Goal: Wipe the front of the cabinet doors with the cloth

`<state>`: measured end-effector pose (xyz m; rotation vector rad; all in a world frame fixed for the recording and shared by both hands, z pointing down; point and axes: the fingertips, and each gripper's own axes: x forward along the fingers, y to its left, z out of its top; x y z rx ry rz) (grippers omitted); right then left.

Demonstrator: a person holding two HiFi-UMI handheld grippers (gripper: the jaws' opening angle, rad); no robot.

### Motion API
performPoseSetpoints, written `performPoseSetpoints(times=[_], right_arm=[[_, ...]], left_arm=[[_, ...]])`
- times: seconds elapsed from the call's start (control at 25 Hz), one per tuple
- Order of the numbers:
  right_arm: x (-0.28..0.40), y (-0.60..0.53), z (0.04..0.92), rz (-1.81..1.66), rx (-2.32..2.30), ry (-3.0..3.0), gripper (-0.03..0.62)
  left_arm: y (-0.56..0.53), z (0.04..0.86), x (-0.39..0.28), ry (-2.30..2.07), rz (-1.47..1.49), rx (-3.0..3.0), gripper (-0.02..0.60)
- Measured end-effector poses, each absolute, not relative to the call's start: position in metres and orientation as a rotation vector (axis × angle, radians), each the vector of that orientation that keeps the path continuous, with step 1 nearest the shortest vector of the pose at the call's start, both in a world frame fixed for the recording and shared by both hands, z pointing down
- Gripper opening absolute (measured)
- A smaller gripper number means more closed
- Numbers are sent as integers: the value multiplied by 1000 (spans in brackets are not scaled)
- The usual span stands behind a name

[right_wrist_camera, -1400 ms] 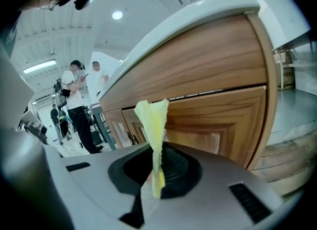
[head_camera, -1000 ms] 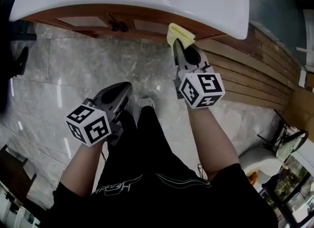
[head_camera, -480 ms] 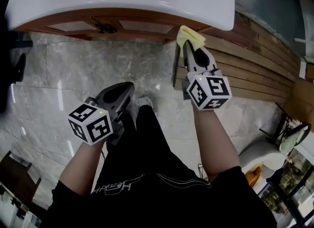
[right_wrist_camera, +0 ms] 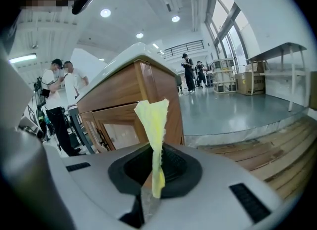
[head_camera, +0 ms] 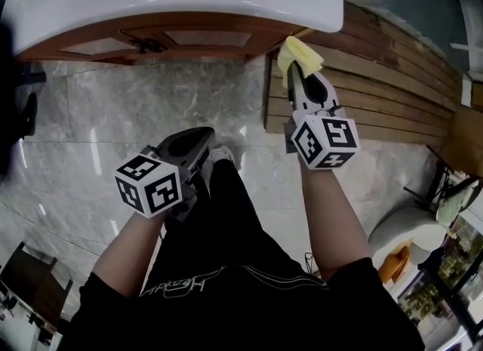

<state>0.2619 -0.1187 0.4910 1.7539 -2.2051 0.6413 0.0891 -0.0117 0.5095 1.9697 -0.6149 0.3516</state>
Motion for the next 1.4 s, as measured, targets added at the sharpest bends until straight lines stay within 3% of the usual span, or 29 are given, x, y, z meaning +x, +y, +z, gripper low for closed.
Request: performPoseSetpoints(times=[0.48,1.4], right_arm=[[239,-99,515,685,1719,-2175,41],[52,-136,549,637,1466,-2321,41]], left_arm=[[-11,519,77,-577,377,1968,6],[-30,540,-76,-734,316,1839,6]])
